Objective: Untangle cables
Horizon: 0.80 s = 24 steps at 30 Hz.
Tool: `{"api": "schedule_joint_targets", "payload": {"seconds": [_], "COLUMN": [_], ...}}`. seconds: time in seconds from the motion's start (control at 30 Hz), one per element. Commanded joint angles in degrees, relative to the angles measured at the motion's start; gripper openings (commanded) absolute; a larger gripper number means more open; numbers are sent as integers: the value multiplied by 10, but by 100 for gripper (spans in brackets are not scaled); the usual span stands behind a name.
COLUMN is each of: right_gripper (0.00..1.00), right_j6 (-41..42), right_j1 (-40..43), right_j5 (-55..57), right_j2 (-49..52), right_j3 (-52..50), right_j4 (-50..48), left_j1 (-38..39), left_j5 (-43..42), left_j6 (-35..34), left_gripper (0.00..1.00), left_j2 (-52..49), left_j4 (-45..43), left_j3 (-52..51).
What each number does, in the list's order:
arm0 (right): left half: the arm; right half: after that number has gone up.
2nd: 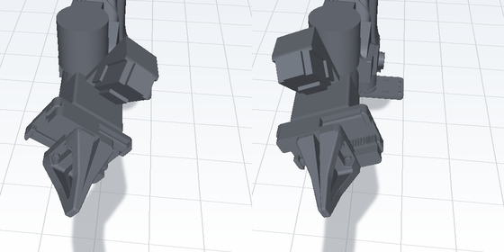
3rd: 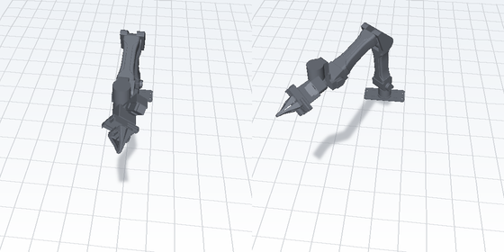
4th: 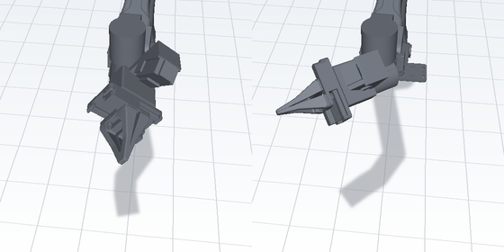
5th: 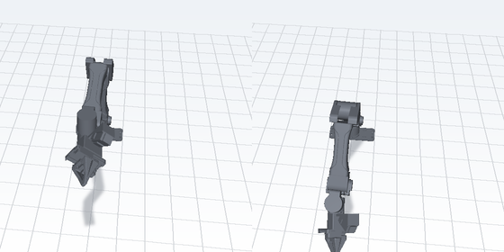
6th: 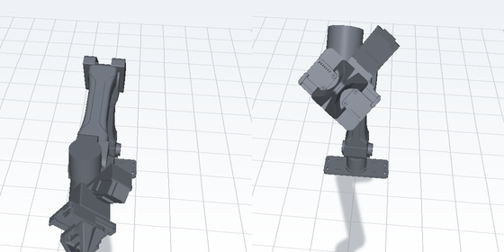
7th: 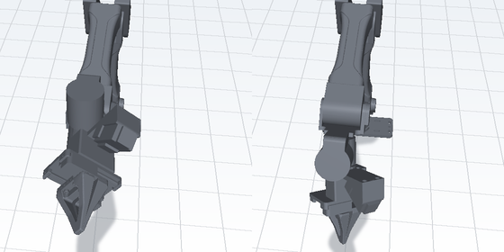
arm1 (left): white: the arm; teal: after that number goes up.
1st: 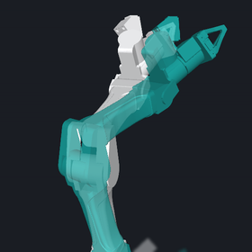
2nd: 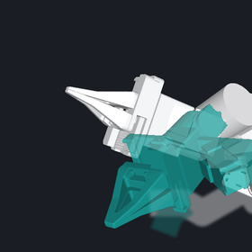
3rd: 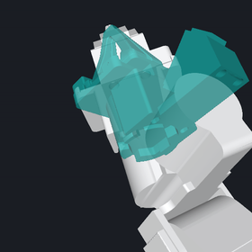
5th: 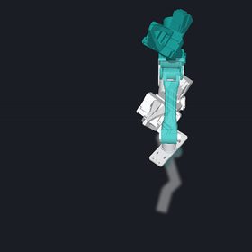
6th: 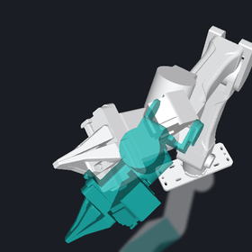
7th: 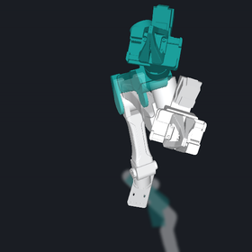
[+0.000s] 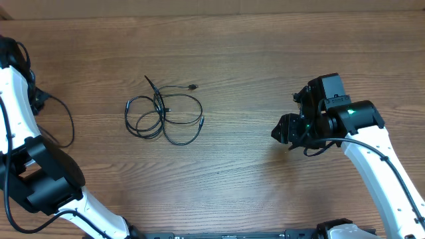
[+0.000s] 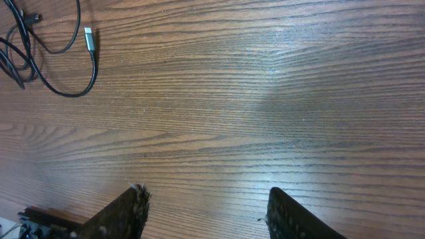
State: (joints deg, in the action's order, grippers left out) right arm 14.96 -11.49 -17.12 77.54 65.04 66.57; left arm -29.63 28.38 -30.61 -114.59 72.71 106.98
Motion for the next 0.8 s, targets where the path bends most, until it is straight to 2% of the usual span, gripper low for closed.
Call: {"api": "schedule_joint_targets", "payload": {"seconds": [0.0,0.03,0.13,0.43,0.7,0.77], "right_gripper": [56,56,56,55,55,55], "right_j6": [1,1,1,1,1,1], "right_j1": [3,3,3,3,3,3], "right_j5": [3,3,3,3,3,3], "right_j2": [0,0,0,0,0,0], "right_j3": [6,6,6,6,6,6], "right_j4": [-2,-2,-2,-2,-2,-2], "left_j1": [3,3,4,27,67,88], "left_j5": [-13,-26,-64,-242,-321,-393], "left_j6": [-14,-10,6,108,133,182], "left_gripper": [87,91,93,93,92,91], "left_j2": [-4,-4,-4,-4,-4,-4], "left_j4": [-9,-12,-19,-66,-74,-79], "left_j3": [4,4,4,4,4,4]}}
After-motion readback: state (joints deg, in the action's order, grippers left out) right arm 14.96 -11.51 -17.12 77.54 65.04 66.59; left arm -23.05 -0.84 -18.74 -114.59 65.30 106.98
